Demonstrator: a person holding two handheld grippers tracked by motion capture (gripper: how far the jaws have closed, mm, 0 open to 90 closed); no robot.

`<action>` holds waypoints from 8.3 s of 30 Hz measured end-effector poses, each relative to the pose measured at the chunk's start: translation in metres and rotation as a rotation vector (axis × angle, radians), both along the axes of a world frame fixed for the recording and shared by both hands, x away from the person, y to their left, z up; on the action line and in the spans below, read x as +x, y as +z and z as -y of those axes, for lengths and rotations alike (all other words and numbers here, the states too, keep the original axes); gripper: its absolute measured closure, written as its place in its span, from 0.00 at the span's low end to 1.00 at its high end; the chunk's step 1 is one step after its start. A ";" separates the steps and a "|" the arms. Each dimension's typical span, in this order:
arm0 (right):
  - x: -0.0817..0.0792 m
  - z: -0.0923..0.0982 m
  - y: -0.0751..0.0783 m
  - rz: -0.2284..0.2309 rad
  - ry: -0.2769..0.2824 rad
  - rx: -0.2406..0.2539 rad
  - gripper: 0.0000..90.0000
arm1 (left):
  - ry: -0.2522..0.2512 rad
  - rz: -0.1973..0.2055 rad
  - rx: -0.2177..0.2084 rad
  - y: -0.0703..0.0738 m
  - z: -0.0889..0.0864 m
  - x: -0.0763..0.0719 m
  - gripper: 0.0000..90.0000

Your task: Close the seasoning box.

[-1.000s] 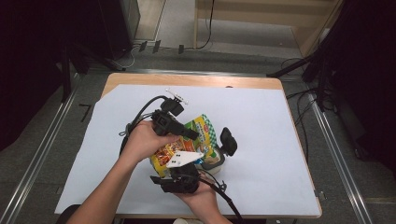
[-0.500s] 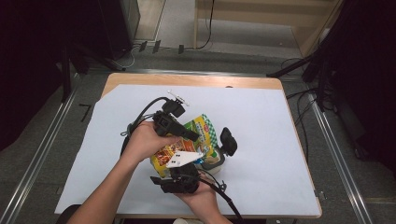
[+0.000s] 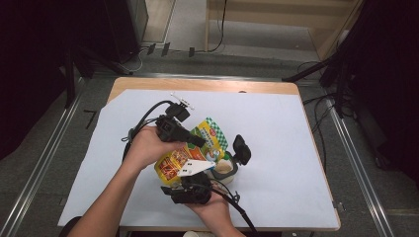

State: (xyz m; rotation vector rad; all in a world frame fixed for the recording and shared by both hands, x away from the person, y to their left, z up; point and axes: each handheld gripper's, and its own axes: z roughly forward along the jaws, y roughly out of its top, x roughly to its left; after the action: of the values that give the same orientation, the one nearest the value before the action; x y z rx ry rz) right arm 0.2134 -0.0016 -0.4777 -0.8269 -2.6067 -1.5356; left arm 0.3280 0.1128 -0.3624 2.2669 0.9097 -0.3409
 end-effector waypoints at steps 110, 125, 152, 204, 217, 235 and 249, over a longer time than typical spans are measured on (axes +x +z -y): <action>0.016 0.023 0.015 0.059 -0.059 0.024 0.51 | 0.192 0.197 -0.320 -0.019 -0.122 0.042 1.00; 0.015 0.022 0.014 0.054 -0.057 0.023 0.51 | 0.186 0.240 -0.242 -0.015 -0.124 0.037 0.93; 0.014 0.022 0.014 0.052 -0.052 0.005 0.51 | 0.169 0.309 -0.249 0.014 -0.129 0.018 0.69; 0.019 0.033 0.028 0.033 -0.052 -0.005 0.55 | 0.364 0.245 -0.170 -0.034 -0.170 0.036 0.51; 0.030 0.056 0.046 0.022 -0.077 0.012 0.56 | 0.340 0.262 -0.143 -0.047 -0.168 0.038 0.51; 0.036 0.092 0.069 0.023 -0.127 0.024 0.74 | 0.320 0.238 -0.174 -0.050 -0.165 0.036 0.48; 0.044 0.127 0.083 0.021 -0.166 0.057 1.00 | 0.306 0.243 -0.172 -0.050 -0.164 0.036 0.47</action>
State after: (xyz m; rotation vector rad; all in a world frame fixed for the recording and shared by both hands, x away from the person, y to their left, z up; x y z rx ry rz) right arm 0.2571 -0.1282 -0.3944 -1.0508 -2.5527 -1.6576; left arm 0.3635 0.2765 -0.4122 1.9254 1.0352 -0.0056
